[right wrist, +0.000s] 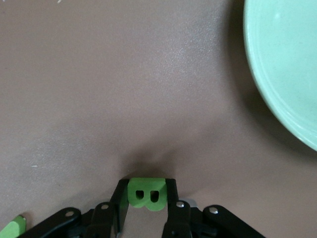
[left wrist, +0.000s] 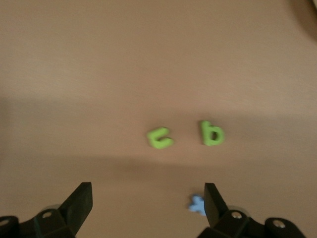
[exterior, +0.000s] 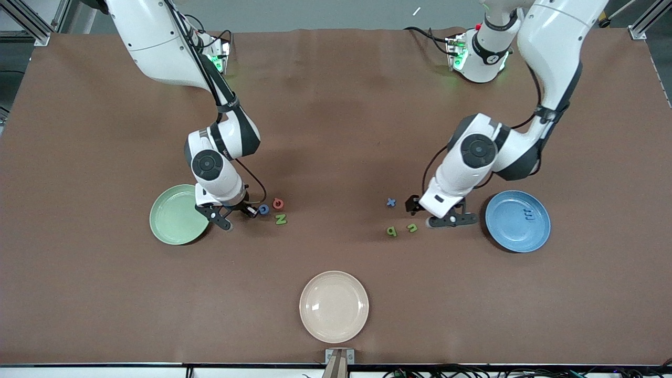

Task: Sort upper and lower case letters into plates
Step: 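Carry the B to the green plate while the left gripper grasps x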

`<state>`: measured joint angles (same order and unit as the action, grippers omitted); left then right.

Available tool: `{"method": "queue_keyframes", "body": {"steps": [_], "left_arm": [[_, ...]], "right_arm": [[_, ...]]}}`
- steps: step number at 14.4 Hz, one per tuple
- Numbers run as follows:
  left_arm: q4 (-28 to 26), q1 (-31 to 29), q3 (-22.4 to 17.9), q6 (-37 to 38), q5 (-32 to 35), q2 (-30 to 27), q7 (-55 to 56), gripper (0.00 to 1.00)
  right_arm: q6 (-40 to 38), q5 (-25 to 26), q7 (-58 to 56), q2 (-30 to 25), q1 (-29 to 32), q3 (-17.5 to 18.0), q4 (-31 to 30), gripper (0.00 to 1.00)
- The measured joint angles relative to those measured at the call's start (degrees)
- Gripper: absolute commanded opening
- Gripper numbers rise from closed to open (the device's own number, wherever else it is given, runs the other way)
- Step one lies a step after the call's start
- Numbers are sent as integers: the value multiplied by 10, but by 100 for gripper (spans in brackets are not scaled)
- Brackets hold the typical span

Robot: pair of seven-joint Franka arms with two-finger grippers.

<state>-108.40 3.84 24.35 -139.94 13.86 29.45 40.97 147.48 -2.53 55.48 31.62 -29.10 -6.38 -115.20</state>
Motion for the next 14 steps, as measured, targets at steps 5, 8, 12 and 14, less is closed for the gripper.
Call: {"method": "queue_keyframes", "body": {"steps": [5, 8, 12, 14], "left_arm": [[43, 59, -12, 0, 7, 68, 51, 99], [58, 102, -38, 0, 29, 99, 85, 96], [63, 119, -50, 0, 37, 114, 90, 82], [62, 119, -51, 3, 38, 114, 90, 75]], "right_arm": [[-102, 0, -50, -21, 24, -9, 37, 1], [-185, 0, -131, -62, 65, -11, 60, 1], [-203, -27, -287, -77, 149, -12, 47, 1], [-192, -34, -318, -75, 169, -12, 29, 2]]}}
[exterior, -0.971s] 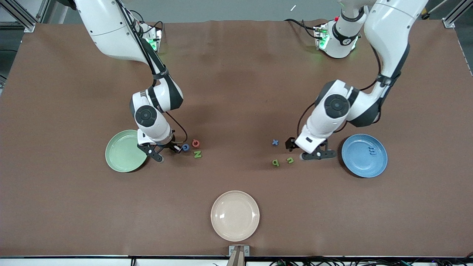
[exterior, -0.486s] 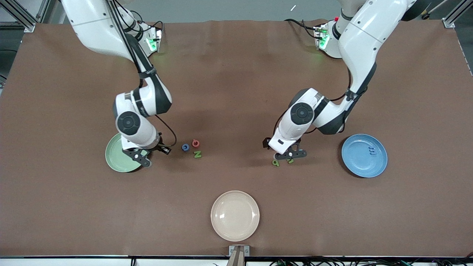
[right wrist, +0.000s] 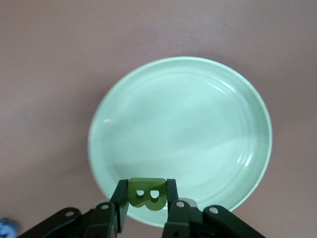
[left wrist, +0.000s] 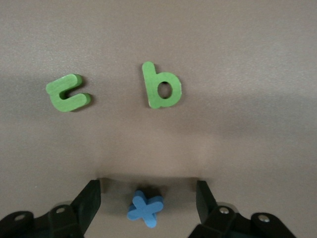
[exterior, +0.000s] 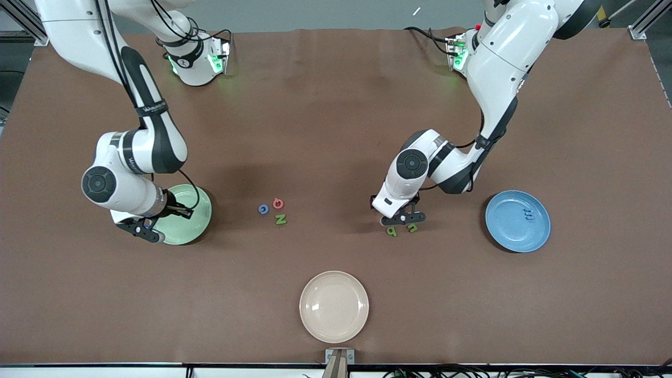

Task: Sort upper and lower case letters into plates
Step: 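Carry the B to the green plate while the left gripper grasps x, then release the B while the left gripper carries the x to the blue plate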

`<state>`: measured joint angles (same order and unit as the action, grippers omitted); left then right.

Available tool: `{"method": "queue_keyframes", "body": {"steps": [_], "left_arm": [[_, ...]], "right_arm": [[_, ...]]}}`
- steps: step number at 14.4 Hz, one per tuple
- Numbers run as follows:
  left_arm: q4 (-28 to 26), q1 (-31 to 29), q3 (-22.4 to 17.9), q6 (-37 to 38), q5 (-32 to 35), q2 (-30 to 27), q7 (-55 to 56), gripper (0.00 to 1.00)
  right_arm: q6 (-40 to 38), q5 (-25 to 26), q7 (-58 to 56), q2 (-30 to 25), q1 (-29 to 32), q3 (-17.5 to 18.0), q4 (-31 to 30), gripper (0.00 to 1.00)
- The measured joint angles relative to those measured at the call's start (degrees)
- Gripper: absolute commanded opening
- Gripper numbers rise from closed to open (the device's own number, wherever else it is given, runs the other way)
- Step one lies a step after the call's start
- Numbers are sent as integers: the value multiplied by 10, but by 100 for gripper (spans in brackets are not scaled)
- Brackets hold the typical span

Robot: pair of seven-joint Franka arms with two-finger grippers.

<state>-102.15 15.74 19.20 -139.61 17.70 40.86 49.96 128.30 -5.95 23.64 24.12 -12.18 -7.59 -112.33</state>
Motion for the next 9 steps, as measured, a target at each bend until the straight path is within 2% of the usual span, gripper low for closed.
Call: {"method": "queue_keyframes", "body": {"steps": [4, 7, 9], "left_arm": [[0, 0, 0, 2, 0, 0, 0, 70], [-2, 0, 1, 3, 1, -1, 0, 59], [-3, 0, 3, 13, 1, -3, 0, 49]], "right_arm": [[31, -4, -3, 9, -1, 6, -30, 2], [36, -9, -3, 24, -1, 8, -32, 2], [55, -11, -3, 33, -2, 8, -38, 3]]}}
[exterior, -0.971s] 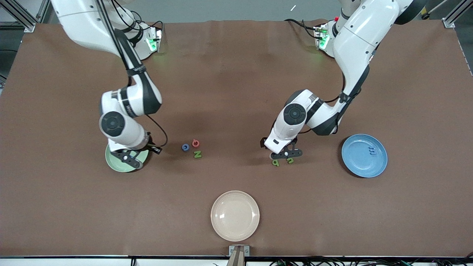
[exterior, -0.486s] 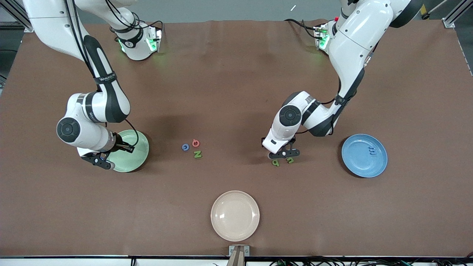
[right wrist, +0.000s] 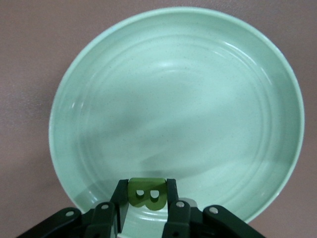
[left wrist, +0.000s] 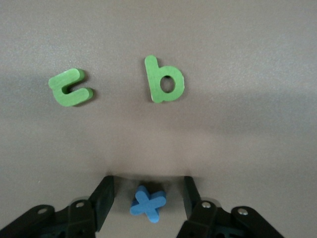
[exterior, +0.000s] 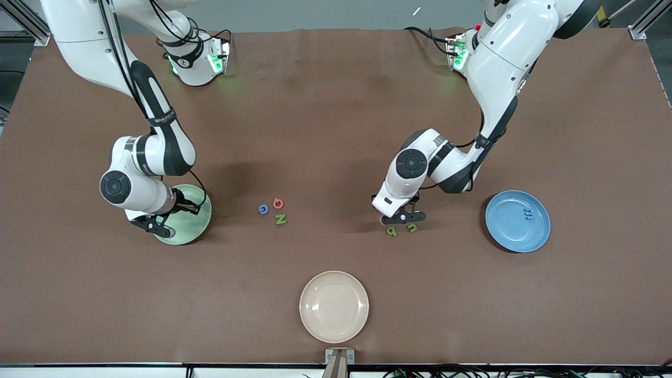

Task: Sort upper and lower case letters into plates
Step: 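Release the B while the left gripper carries the x to the blue plate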

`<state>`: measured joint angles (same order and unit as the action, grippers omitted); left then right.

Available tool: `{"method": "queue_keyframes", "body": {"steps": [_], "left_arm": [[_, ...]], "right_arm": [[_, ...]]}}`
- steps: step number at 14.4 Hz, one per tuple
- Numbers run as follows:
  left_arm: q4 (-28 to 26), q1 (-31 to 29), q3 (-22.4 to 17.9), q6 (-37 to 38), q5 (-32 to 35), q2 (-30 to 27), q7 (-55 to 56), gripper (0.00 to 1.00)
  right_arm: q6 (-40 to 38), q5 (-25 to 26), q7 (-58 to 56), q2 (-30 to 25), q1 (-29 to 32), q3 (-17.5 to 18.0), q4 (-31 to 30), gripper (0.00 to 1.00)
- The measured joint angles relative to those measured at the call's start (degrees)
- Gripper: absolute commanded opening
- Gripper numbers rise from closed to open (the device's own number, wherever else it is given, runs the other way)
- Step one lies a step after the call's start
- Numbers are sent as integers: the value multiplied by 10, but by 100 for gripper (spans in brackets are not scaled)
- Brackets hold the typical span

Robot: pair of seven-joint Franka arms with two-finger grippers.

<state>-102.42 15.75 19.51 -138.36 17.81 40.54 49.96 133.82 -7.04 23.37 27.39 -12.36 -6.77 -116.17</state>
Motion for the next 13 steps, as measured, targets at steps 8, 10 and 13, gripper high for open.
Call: {"method": "queue_keyframes", "body": {"steps": [8, 10, 13], "left_arm": [[0, 0, 5, 29, 0, -7, 20, 8], [0, 0, 4, 30, 0, -9, 30, 6], [1, -9, 2, 35, 0, -27, 30, 6]], "right_arm": [[33, -1, 0, 11, -1, 2, -16, 100], [14, -1, 0, 9, -1, 1, -9, 100], [-121, -1, 0, -18, 0, -1, 52, 100]]}}
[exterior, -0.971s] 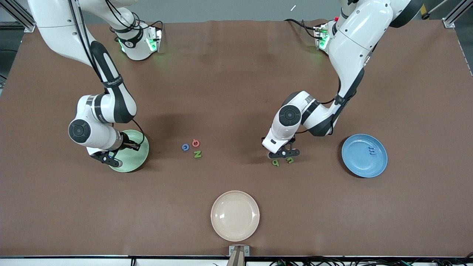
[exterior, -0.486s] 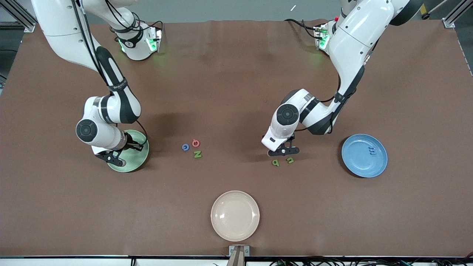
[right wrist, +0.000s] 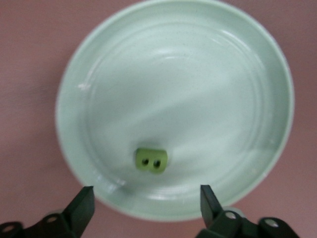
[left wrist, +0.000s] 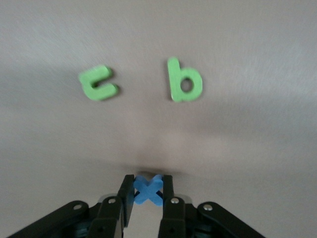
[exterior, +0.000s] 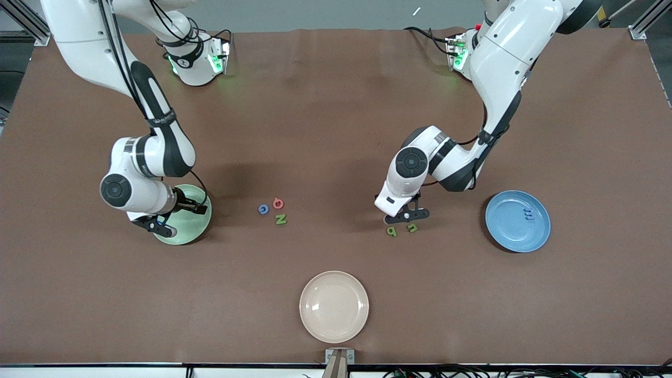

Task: Sort upper and lower case letters into plates
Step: 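Release the B while the left gripper carries the x to the blue plate, then grasp the blue G with the right gripper while the left gripper drops x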

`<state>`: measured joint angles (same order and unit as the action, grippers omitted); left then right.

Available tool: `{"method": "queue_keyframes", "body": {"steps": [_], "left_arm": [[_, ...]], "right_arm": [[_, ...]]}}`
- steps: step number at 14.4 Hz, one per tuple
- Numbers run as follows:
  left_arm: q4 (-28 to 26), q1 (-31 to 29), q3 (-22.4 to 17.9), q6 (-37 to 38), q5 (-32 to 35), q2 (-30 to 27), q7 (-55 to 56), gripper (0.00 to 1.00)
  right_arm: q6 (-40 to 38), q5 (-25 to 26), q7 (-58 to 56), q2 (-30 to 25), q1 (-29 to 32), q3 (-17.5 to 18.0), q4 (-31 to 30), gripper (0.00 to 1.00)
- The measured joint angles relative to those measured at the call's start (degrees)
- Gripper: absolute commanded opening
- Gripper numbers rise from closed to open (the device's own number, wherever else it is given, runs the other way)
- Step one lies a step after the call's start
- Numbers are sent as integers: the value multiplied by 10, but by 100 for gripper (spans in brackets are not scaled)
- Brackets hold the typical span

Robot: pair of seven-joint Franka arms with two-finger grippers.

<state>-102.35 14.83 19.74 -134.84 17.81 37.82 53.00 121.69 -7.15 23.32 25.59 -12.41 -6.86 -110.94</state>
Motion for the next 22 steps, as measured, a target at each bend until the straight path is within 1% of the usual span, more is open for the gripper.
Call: {"method": "queue_keyframes", "body": {"steps": [2, 3, 5, 6, 10, 12, 13, 14, 16, 18, 20, 22], "left_arm": [[0, -15, -1, 29, 2, -25, -11, 6], [-1, -26, -1, 45, 2, -39, -25, 6], [-8, -54, -2, 71, 2, -66, -61, 2], [-18, -71, -2, 76, 3, -80, -82, 2], [-77, -151, -3, 77, 4, -130, -175, 2], [-107, -193, -4, 60, 4, -147, -223, 2], [-123, -213, -4, 42, 5, -153, -249, 3], [-138, -233, -4, 24, 5, -156, -274, 3], [-163, -268, -5, -11, 5, -157, -318, 3], [-182, -291, -5, -40, 9, -157, -341, 3], [-197, -306, -5, -60, 30, -155, -347, 4], [-208, -318, -5, -71, 51, -149, -347, 4]], "right_arm": [[-91, -1, 1, -26, 0, 0, 54, 100], [-112, -4, 8, -38, 0, 0, 70, 100], [-121, -7, 60, -52, -10, 4, 78, 100], [-116, -7, 101, -52, -23, 7, 77, 100], [-49, -7, 288, -39, -110, 12, 73, 100], [-5, -7, 350, -32, -146, 13, 61, 100], [22, -7, 372, -26, -159, 13, 51, 98], [47, -7, 386, -20, -169, 13, 39, 95], [94, -7, 395, -1, -177, 13, 22, 90], [127, -7, 396, 20, -177, 12, 16, 80], [148, -7, 399, 38, -177, 11, 16, 76], [162, -7, 401, 49, -177, 11, 16, 76]]}}
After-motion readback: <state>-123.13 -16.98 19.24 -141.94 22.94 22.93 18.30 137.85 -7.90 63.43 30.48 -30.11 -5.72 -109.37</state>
